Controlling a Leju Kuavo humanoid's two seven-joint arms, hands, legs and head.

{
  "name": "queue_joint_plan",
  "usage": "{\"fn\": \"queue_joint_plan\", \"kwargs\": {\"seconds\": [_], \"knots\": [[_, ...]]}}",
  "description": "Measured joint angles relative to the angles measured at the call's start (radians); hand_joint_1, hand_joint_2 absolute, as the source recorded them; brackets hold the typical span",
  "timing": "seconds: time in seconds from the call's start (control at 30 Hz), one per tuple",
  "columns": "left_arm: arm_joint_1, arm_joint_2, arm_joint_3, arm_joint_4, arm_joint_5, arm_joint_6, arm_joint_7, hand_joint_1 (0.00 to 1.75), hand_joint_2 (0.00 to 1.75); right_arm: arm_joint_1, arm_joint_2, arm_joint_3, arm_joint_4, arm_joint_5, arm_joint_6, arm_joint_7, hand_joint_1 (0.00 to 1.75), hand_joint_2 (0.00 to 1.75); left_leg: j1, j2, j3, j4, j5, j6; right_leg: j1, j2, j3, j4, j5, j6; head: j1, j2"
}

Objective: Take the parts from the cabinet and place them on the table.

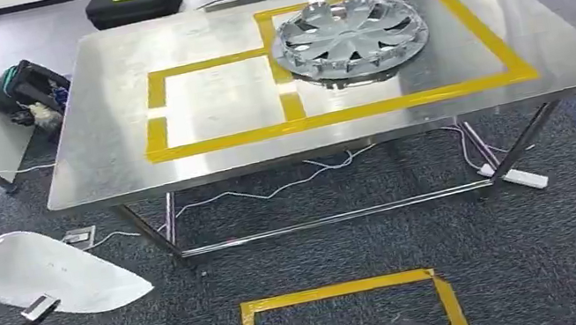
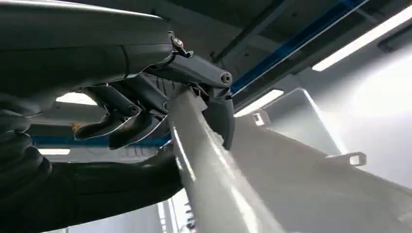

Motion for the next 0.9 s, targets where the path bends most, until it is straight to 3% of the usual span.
{"fn": "queue_joint_plan", "kwargs": {"seconds": [0.13,0.3,0.5,0.57,0.67,0.77,0.9], "knots": [[-0.03,0.006,0.101,-0.082,0.0,-0.029,-0.136,1.75,1.75,0.006,-0.01,0.0,0.0,0.008,0.027,0.043,0.0,0.0,0.0,0.0,0.0,0.0,0.001,0.001,0.0,0.001,0.0,0.0,0.001,-0.001,0.0,0.0],[-0.042,0.006,0.186,-0.146,0.0,-0.029,-0.189,1.75,1.75,0.007,-0.015,0.001,0.0,0.014,0.046,0.06,0.0,0.0,0.0,0.0,0.0,0.0,0.001,0.001,0.0,0.001,0.0,0.0,0.001,0.0,0.0,0.0],[-0.046,0.008,0.237,-0.188,0.0,-0.03,-0.205,1.75,1.75,0.008,-0.015,0.006,0.0,0.02,0.058,0.062,0.0,0.0,0.0,0.0,0.0,0.0,0.001,0.001,0.0,0.001,0.0,0.0,0.001,0.0,0.0,0.0],[-0.048,0.006,0.246,-0.201,0.0,-0.039,-0.249,1.75,1.75,0.008,-0.015,0.009,0.0,0.026,0.068,0.065,0.0,0.0,0.0,0.0,0.0,0.0,0.001,0.001,0.0,0.001,0.0,0.0,0.001,0.0,0.0,0.0],[-0.047,-0.019,0.273,-0.211,0.005,-0.055,-0.339,1.75,1.75,0.008,-0.014,0.012,0.0,0.031,0.076,0.063,0.0,0.0,-0.001,0.0,0.0,0.0,0.001,0.001,-0.001,0.001,0.0,0.0,0.001,0.0,0.0,0.0],[-0.045,-0.061,0.298,-0.222,0.02,-0.084,-0.483,1.75,1.75,0.008,-0.012,0.019,0.0,0.034,0.081,0.054,0.0,0.0,-0.002,0.0,0.0,0.0,0.001,0.002,-0.002,0.0,0.0,0.0,0.001,0.0,0.0,0.0],[-0.033,-0.108,0.297,-0.227,0.014,-0.094,-0.53,1.75,1.75,0.008,-0.009,0.024,0.0,0.04,0.087,0.048,0.0,0.0,-0.002,0.0,-0.001,0.0,0.001,0.002,-0.002,0.0,0.0,0.0,0.002,0.0,0.0,0.0]]}}
